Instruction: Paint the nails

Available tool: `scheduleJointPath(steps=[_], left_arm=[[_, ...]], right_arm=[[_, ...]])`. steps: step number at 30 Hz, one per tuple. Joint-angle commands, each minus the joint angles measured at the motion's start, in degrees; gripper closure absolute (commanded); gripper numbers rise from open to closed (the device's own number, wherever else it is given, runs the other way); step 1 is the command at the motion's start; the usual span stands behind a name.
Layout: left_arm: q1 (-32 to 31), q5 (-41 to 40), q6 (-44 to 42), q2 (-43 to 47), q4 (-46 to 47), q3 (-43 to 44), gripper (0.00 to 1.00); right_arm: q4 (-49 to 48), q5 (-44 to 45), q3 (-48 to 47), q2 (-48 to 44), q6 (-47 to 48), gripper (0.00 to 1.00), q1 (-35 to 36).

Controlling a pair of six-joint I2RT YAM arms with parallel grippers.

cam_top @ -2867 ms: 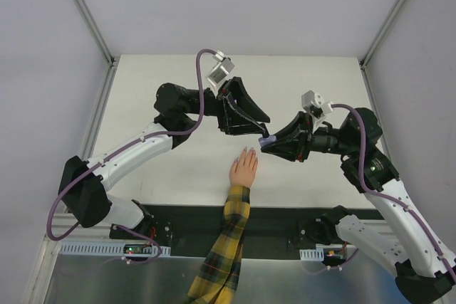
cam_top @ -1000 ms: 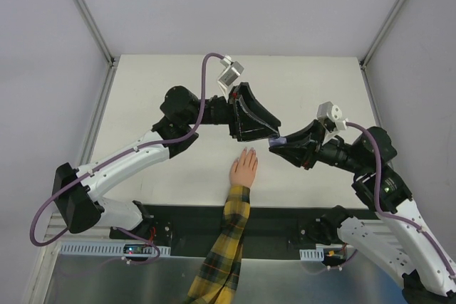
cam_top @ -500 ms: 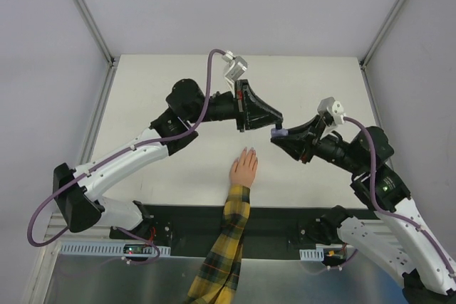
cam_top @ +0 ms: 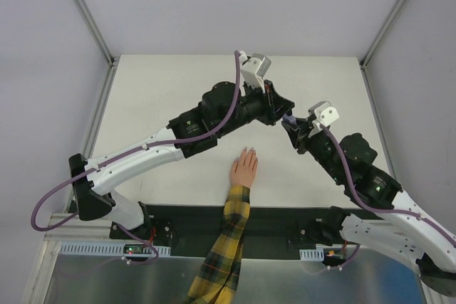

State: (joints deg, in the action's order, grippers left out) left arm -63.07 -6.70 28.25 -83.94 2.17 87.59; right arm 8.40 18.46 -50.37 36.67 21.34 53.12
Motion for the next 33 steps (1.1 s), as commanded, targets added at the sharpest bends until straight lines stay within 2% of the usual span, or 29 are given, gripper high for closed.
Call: scheduleJointPath(steps=[1,4,5,6,7,8,9,10,11,14,15,17,18,20,22,25,26,33], left_arm=[[-0.65,6.49,-4.14,-0.61,-1.30,2.76,1.00],[1.10,15.36,-5.66,1.32,-0.60,1.62,0.68],[2.41,18.27,-5.05,2.72,1.15,-0.04,0.44],[3.73,21.43,-4.09,3.34,2.73,-1.18,0.36],[6.87,29.73,-2.17,4.04,4.57,-2.41,0.29],[8.38,33.90,-1.45,4.83,9.47,-4.77,0.24],[9.79,38.47,-0.57,5.19,11.78,-5.93,0.09],[12.94,41.82,2.74,5.45,14.24,-7.25,0.06],[14.36,48.21,5.21,6.15,22.61,-10.74,0.06],[18.59,55.44,16.02,6.34,37.16,-17.69,0.08],[19.03,57.13,18.31,5.73,44.07,-17.98,0.14],[19.30,60.91,24.20,3.01,48.95,-17.37,0.28],[19.21,63.19,26.31,2.21,55.16,-17.37,0.32],[19.30,64.09,32.11,0.46,60.82,-17.72,0.38],[19.21,64.97,34.23,-0.08,64.16,-17.54,0.44],[19.30,65.23,33.98,-0.08,64.27,-17.72,0.50],[19.30,65.58,33.89,-0.08,64.10,-17.63,0.54],[19.30,66.03,32.75,0.18,61.82,-17.81,0.59]], right_arm=[[-4.54,-5.00,-0.43,-1.77,1.87,1.00,-0.47],[-2.43,-13.07,-1.31,-2.39,-1.64,1.00,-4.59],[-1.91,-17.88,-1.57,-2.74,-2.70,1.00,-7.30],[-1.03,-21.50,-1.92,-2.83,-3.67,1.00,-8.72],[-0.50,-23.88,-2.53,-2.65,-5.24,1.00,-9.96],[-0.06,-28.08,-3.06,-2.39,-5.87,1.00,-12.14],[0.82,-30.04,-3.42,-2.13,-6.31,1.00,-13.04],[1.09,-31.71,-4.03,-1.86,-6.84,1.00,-13.74],[1.70,-35.12,-4.38,-1.60,-7.89,1.00,-15.14],[1.53,-44.16,-5.70,-0.72,-10.78,1.00,-17.69],[1.44,-46.38,-6.23,0.33,-11.58,0.99,-18.05],[1.00,-52.26,-7.72,1.73,-12.90,1.00,-18.75],[0.83,-53.60,-7.99,2.61,-14.12,1.00,-18.85],[-0.14,-55.89,-8.25,3.06,-15.19,1.00,-19.02],[-0.75,-56.07,-8.08,3.24,-16.07,1.00,-19.28],[-1.37,-56.08,-7.64,3.15,-16.51,1.00,-19.81],[-1.72,-55.99,-7.46,3.24,-16.68,1.00,-19.99],[-3.13,-55.46,-6.76,3.24,-17.30,0.99,-20.69]])
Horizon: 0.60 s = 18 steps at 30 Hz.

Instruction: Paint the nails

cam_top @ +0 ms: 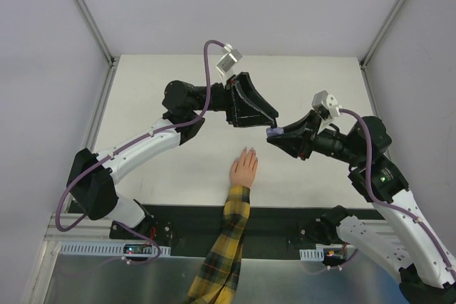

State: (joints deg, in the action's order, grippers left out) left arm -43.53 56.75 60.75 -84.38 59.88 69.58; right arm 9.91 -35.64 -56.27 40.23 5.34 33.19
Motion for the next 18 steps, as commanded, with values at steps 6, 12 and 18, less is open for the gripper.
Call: scheduleJointPath(steps=[6,12,18], left_arm=[[-0.33,2.14,-4.75,0.88,-4.30,2.05,0.79],[-4.88,-20.58,-26.82,5.96,-39.61,5.03,1.00],[-19.13,-61.85,-33.61,7.31,-51.35,8.90,1.00]], right_arm=[[-4.99,-1.10,-0.77,0.03,-1.13,1.00,-1.20],[1.06,18.00,-2.26,-1.02,3.95,1.00,0.38],[-1.47,53.29,0.89,-3.58,12.67,1.00,14.26]])
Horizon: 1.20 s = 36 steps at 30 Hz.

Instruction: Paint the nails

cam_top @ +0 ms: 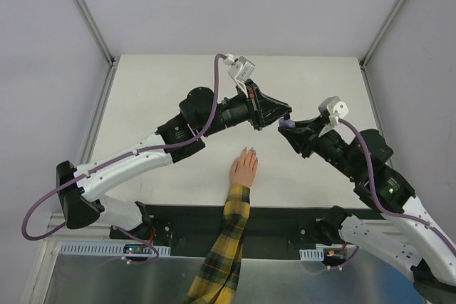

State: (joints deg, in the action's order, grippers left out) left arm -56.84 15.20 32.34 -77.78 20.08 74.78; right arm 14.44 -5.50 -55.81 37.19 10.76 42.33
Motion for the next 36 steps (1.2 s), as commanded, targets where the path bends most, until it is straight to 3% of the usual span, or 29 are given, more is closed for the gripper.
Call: scheduleJointPath(steps=[1,4,10,11,12,14,15,17,19,23,27,31,36], left_arm=[[-6.18,-21.08,-5.27,-0.78,-12.51,5.44,1.00],[-8.46,-24.07,-6.23,-2.90,-13.48,8.44,1.00],[-8.90,-22.06,-6.76,-3.61,-13.66,10.12,0.97],[-8.73,-20.40,-7.98,-3.43,-13.31,10.12,0.91],[-8.73,-19.43,-8.34,-2.91,-13.05,9.77,0.72],[-7.50,-12.70,-8.61,-2.21,-11.99,9.16,0.50],[-6.80,-10.22,-8.17,-1.07,-10.34,7.67,0.32],[-3.74,-1.90,-5.64,0.51,-7.52,5.30,0.21],[-1.01,4.98,-3.00,3.24,1.17,-0.50,0.14],[7.77,19.04,8.41,4.39,12.60,-5.96,0.20],[10.43,34.23,15.99,1.41,22.26,-5.44,0.29],[10.52,40.43,25.38,-2.54,36.66,-5.44,0.44],[10.43,40.96,25.15,-3.17,37.40,-5.53,0.48]], right_arm=[[-6.96,23.60,0.79,-0.71,7.69,1.00,5.92],[-7.58,22.37,1.58,-0.80,7.87,1.00,5.93],[-7.93,20.09,3.07,-2.73,7.69,1.00,5.75],[-8.11,19.48,3.25,-3.35,7.78,1.00,5.75],[-8.11,18.08,3.43,-3.53,7.87,1.00,5.66],[-7.85,16.75,3.60,-3.79,8.13,1.00,5.75],[-7.50,15.44,3.60,-4.05,8.04,1.00,5.66],[-6.18,13.16,2.56,-4.05,7.78,1.00,5.57],[-3.90,8.06,1.50,-3.62,7.52,0.99,5.31],[-1.43,-1.95,-1.14,-2.83,6.29,1.00,5.31],[-0.64,-5.92,-2.37,-2.21,5.06,1.00,5.14],[-0.81,-6.63,-2.99,-1.77,4.53,1.00,5.05],[-1.43,-6.98,-3.16,-1.42,3.83,0.99,4.87]])
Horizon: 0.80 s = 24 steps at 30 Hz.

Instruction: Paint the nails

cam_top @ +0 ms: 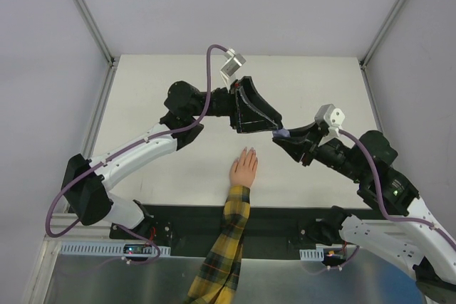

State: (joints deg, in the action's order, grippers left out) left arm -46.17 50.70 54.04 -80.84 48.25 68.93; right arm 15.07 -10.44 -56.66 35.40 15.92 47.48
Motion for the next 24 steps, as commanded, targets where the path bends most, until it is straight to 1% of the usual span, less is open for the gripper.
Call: scheduleJointPath(steps=[1,4,7,8,12,17,18,21,24], left_arm=[[-0.23,5.55,3.27,-0.02,9.23,0.51,0.49],[-0.23,5.82,2.74,-0.02,8.97,0.77,0.51],[-0.23,5.21,1.60,-0.02,7.57,1.21,0.56],[-0.15,5.03,1.25,-0.02,6.17,1.38,0.59],[-0.23,3.97,-1.73,0.24,1.86,2.35,0.67],[-0.23,1.69,-5.96,1.73,-5.26,3.14,0.73],[-0.32,1.51,-7.53,1.91,-7.45,3.32,0.73],[-0.50,0.37,-9.91,2.53,-9.83,3.58,0.69],[-0.76,-0.42,-12.19,3.32,-12.73,4.02,0.69]], right_arm=[[-2.24,-1.96,-2.31,0.29,-1.42,1.00,-0.29],[-2.59,-1.96,-2.14,0.37,-1.60,1.00,-0.37],[-2.68,-1.96,-2.05,0.55,-1.60,1.00,-0.55],[-2.68,-1.87,-1.96,0.72,-1.60,1.00,-0.55],[-3.03,-1.69,-1.61,0.90,-1.68,1.00,-0.55],[-3.21,-1.43,-1.61,0.55,-1.60,1.00,-0.64],[-3.12,-1.43,-1.61,0.55,-1.60,0.99,-0.55],[-3.12,-1.52,-1.61,0.64,-1.60,1.00,-0.64],[-3.21,-1.60,-1.69,0.55,-1.60,0.99,-0.64]])
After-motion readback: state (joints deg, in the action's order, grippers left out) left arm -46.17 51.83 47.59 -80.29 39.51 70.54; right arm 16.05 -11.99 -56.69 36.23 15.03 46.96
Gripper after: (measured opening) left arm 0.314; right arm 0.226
